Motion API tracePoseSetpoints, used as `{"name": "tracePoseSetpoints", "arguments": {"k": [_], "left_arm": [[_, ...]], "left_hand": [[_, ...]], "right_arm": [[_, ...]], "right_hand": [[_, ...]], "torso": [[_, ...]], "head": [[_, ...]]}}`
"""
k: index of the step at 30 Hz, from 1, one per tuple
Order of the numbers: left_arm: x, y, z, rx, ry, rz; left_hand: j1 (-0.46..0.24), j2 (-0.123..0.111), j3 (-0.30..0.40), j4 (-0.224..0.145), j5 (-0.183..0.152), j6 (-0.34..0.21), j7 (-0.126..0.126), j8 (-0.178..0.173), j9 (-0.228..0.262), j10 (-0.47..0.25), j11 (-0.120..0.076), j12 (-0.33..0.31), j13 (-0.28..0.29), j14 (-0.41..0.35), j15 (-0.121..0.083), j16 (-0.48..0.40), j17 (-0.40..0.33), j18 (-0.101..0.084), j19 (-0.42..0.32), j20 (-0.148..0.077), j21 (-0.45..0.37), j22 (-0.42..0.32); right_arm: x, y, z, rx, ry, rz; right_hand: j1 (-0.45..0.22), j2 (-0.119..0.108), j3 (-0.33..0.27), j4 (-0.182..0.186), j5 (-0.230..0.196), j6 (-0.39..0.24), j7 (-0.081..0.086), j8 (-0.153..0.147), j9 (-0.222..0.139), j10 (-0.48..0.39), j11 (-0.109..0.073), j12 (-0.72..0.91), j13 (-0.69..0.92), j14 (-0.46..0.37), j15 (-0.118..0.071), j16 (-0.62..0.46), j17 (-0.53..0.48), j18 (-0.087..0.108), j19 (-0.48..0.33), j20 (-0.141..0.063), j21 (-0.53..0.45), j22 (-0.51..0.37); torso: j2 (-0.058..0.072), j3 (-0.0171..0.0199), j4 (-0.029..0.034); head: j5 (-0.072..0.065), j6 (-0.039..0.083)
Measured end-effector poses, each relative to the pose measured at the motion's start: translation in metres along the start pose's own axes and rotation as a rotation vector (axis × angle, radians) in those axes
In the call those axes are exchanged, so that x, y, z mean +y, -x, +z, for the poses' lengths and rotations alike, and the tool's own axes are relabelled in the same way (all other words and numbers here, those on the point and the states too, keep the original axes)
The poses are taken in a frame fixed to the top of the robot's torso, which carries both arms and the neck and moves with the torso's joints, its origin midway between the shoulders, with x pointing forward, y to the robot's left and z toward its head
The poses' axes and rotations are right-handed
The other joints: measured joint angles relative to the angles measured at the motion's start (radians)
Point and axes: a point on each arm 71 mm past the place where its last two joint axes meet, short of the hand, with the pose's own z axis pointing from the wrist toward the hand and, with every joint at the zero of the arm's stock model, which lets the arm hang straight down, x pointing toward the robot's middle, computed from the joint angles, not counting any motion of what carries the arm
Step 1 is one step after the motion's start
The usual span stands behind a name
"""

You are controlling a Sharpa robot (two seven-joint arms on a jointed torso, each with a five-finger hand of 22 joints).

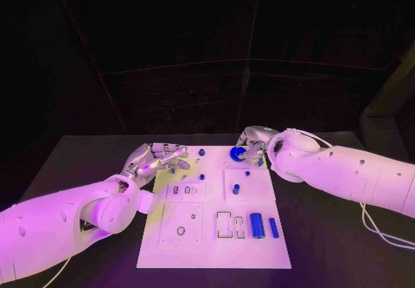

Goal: Assemble the parts on the task board

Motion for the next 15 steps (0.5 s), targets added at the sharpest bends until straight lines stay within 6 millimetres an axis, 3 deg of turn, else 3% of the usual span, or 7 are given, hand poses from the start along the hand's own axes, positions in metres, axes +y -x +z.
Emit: {"name": "tracePoseSetpoints", "arguments": {"k": [3,9,15], "left_arm": [[0.000,0.002,0.000,-0.003,0.002,-0.001],[0.000,0.006,-0.001,-0.014,0.005,-0.002],[0.000,0.011,-0.001,-0.026,0.005,0.000]], "left_hand": [[0.009,0.009,0.007,-0.012,0.000,0.000,0.000,-0.007,0.000,0.000,0.000,-0.005,-0.001,0.000,0.000,-0.004,0.003,0.000,0.003,-0.003,-0.002,-0.002],[0.009,0.009,0.009,-0.015,0.000,0.000,0.000,-0.007,0.000,0.000,0.000,-0.005,-0.001,0.000,0.000,-0.005,0.004,0.000,0.003,-0.003,-0.004,-0.002],[0.009,0.009,0.009,-0.015,0.000,0.000,0.000,-0.007,0.000,0.002,0.002,-0.005,-0.001,0.000,0.000,-0.005,0.004,0.000,0.003,-0.003,-0.004,-0.002]], "right_arm": [[0.012,0.002,-0.004,-0.043,0.036,0.003],[0.046,0.003,-0.004,-0.111,0.109,0.001],[0.078,-0.002,0.004,-0.140,0.162,-0.010]], "right_hand": [[-0.041,-0.017,0.006,-0.006,0.027,0.000,0.000,0.000,0.000,0.000,0.000,-0.004,0.000,0.000,0.000,0.000,0.000,0.000,0.000,0.000,0.000,0.000],[-0.074,-0.043,0.033,0.019,0.020,0.001,0.001,0.001,0.000,0.000,0.000,-0.008,0.000,0.000,0.000,0.000,0.000,0.000,0.000,0.000,0.000,0.000],[-0.093,-0.051,0.034,0.019,0.018,0.006,0.003,0.010,0.000,0.000,0.000,-0.008,0.000,0.000,0.000,0.000,0.000,0.000,0.000,0.000,0.000,0.000]], "torso": [[-0.001,-0.0001,0.0002],[-0.001,-0.0011,0.0019],[0.000,-0.0014,0.0038]], "head": [[0.001,0.001],[0.005,0.003],[0.015,0.002]]}}
